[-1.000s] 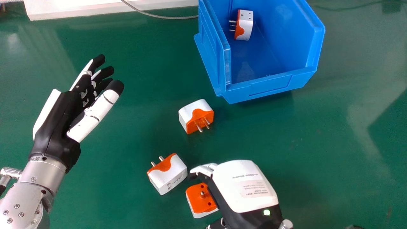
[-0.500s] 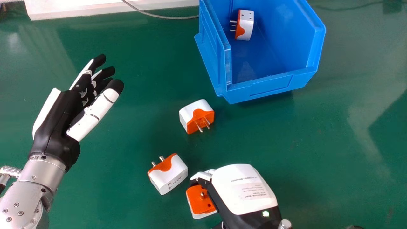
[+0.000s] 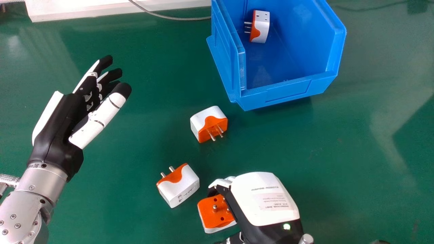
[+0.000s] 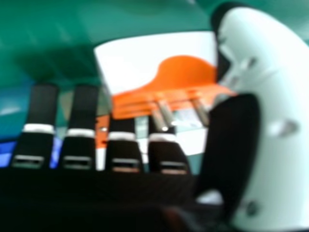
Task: Pick all objects and put in blue box
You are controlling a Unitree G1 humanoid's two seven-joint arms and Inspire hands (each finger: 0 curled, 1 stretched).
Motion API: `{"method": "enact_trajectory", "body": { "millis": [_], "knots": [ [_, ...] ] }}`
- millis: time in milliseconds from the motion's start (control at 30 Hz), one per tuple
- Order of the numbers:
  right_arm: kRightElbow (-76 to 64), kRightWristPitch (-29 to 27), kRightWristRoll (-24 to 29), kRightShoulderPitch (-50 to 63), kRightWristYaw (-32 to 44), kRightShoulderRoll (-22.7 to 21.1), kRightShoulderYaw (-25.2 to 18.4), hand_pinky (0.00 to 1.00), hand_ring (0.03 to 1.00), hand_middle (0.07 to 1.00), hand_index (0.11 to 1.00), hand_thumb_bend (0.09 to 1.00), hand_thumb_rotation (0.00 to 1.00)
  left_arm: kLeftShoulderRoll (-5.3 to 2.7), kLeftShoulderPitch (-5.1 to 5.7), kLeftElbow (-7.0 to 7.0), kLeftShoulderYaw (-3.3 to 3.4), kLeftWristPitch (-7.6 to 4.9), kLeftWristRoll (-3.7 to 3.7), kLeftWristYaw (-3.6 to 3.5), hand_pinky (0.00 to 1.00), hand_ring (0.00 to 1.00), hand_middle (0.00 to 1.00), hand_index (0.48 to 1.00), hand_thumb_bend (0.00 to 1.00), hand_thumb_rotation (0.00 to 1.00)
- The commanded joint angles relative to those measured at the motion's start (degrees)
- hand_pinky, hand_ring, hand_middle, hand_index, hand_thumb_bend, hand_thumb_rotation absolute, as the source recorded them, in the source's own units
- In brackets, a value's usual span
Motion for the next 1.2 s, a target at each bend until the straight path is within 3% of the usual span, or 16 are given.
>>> {"method": "enact_trajectory", "body": {
  "millis": [0, 600, 867, 967, 1067, 1167],
  "knots": [
    [-0.2, -0.1, 0.6, -0.5, -1.0, 1.5, 0.7, 0.62, 0.724, 0.738, 0.687, 0.385, 0.11, 0.86, -0.71, -1.19, 0.65, -0.45, -0.62, -0.12, 0.86, 0.92, 0.93, 0.953, 0.57, 0.64],
    [-0.3, 0.0, 0.8, -1.2, -0.2, 1.2, 0.9, 0.61, 0.718, 0.731, 0.683, 0.290, 0.04, 0.77, -0.59, -2.08, 0.57, 0.14, -0.30, 0.36, 0.86, 0.91, 0.93, 0.948, 0.57, 0.64],
    [1.3, -2.4, 4.8, -2.6, -0.4, -0.1, -0.4, 0.55, 0.678, 0.700, 0.656, 0.253, 0.05, 0.50, -0.39, -3.46, 0.47, 1.18, -0.27, 0.72, 0.86, 0.91, 0.93, 0.946, 0.58, 0.64],
    [1.5, -2.8, 6.1, -3.2, 0.1, -0.8, -0.9, 0.54, 0.666, 0.692, 0.649, 0.262, 0.04, 0.42, -0.25, -4.02, 0.39, 1.58, -0.24, 0.86, 0.86, 0.91, 0.93, 0.946, 0.57, 0.64],
    [1.5, -3.4, 7.6, -3.8, 0.6, -1.7, -1.5, 0.47, 0.587, 0.635, 0.589, 0.351, 0.04, 0.42, -0.25, -4.19, 0.35, 1.80, -0.20, 0.96, 0.86, 0.91, 0.93, 0.945, 0.57, 0.64],
    [1.8, -4.5, 8.5, -5.0, 1.3, -3.0, -2.0, 0.44, 0.553, 0.609, 0.569, 0.383, 0.04, 0.49, -0.20, -4.38, 0.45, 2.05, -0.31, 0.93, 0.87, 0.91, 0.93, 0.945, 0.57, 0.64]
  ]
}}
